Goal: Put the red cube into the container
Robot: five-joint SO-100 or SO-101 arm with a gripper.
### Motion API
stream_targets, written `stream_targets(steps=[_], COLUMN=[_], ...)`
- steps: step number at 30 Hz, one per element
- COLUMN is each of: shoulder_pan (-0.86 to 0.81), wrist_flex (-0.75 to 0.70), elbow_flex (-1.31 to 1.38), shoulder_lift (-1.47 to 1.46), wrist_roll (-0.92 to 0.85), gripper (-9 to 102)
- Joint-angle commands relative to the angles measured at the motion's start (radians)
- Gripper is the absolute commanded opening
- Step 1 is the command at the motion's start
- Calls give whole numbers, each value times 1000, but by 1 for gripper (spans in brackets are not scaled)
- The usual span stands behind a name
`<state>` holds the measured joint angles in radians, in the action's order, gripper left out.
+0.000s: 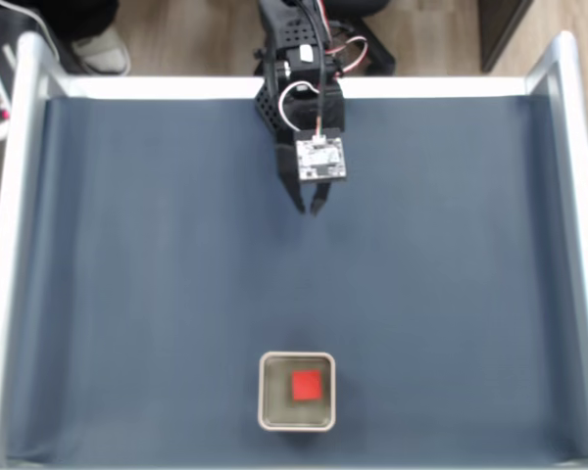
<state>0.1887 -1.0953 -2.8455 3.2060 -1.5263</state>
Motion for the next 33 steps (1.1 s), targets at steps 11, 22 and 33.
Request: stream_targets(steps=[11,22,33], shoulder_pan=[-74,-58,-58], wrist_flex=[91,14,-172], elbow_flex=[-250,-284,-284], shoulder_lift=[109,147,149], wrist_roll=[-3,48,60], gripper=[0,0,0])
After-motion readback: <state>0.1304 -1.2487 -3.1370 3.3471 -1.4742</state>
